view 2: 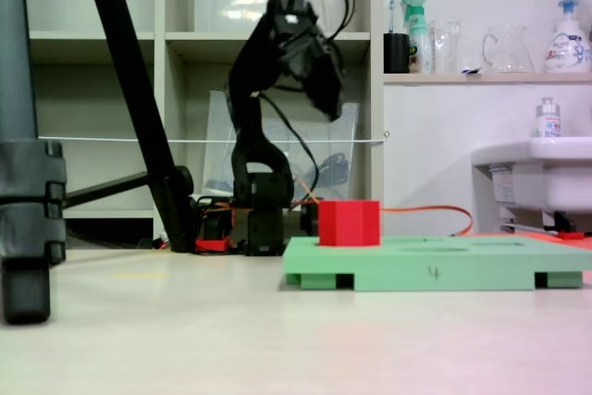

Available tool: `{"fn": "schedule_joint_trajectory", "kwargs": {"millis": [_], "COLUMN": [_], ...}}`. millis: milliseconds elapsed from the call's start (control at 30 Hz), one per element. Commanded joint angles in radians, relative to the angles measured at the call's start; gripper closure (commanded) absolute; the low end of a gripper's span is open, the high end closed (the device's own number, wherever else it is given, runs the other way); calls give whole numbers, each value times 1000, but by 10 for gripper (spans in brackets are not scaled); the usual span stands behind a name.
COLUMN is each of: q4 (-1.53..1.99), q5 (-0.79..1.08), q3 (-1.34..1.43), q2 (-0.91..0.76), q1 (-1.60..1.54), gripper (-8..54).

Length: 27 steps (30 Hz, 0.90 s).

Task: Put the octagonal pillar block into the corresponding hole

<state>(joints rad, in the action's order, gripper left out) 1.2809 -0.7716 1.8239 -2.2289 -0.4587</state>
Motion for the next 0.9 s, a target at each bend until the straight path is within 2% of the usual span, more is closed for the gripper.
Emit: {"fn": "schedule_joint_trajectory", "kwargs": {"millis": [0, 67, 133, 233, 367, 433, 600, 867], "q4": [-336, -348, -417, -842, -1413, -1517, -1548, -1308], "q5": [97, 235, 275, 341, 474, 565, 730, 746], "q3": [97, 163, 245, 552, 897, 1003, 1244, 1310], "q2": [-109, -107, -107, -107, -97, -95, -94, -92], "q1": [100, 233, 302, 371, 414, 407, 379, 374], "gripper": [26, 33, 33, 37, 98, 101, 100, 103]}}
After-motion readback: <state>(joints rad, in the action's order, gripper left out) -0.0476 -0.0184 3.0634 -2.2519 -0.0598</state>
